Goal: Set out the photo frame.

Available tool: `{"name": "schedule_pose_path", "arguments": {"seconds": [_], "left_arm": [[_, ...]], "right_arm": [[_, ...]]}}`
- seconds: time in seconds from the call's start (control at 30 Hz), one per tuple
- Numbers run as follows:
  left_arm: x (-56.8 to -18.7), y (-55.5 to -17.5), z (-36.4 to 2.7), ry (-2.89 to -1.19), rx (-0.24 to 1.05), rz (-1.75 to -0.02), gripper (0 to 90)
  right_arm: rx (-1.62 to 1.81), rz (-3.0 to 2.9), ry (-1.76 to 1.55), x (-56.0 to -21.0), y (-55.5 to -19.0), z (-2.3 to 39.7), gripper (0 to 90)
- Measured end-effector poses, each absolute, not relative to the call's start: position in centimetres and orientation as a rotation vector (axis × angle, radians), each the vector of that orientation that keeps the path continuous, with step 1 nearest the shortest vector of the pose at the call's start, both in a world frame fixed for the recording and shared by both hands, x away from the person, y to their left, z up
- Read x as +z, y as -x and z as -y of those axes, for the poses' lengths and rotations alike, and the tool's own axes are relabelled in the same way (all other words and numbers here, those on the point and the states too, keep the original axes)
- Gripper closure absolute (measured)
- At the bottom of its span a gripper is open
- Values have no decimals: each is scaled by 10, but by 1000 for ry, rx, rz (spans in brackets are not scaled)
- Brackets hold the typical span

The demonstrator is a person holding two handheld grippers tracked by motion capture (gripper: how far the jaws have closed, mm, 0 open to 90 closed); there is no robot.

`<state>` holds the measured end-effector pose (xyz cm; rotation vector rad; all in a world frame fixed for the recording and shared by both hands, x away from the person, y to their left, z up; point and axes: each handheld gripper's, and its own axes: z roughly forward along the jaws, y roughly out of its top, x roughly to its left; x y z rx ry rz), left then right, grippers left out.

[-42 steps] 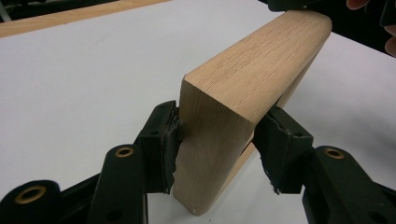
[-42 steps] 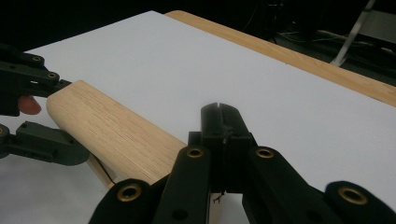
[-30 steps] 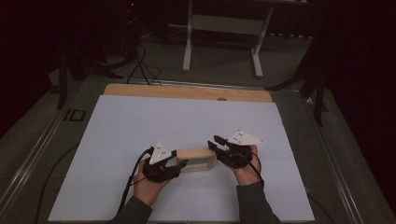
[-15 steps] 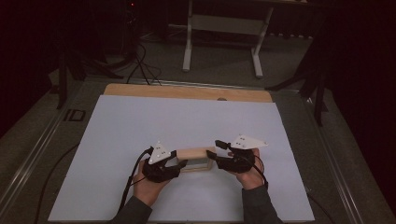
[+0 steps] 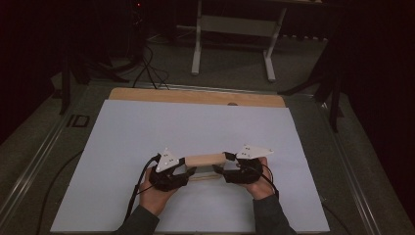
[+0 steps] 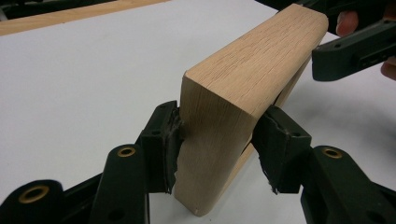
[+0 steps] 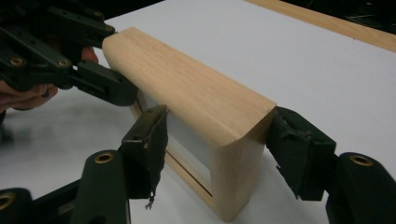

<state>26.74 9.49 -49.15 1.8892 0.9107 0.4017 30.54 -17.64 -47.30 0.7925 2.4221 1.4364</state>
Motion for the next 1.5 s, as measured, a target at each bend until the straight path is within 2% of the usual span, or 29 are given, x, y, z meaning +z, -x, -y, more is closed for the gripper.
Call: {"name": "schedule_pose_path", "arguments": {"seconds": [0.4, 1.5], "left_arm": [[-491, -268, -95, -1900, 402, -906, 515], [-489, -285, -101, -1896, 390, -878, 525]], "right_arm": [[1372, -2434, -770, -478, -306, 176, 459], [1333, -2386, -813, -476, -310, 168, 503]]}}
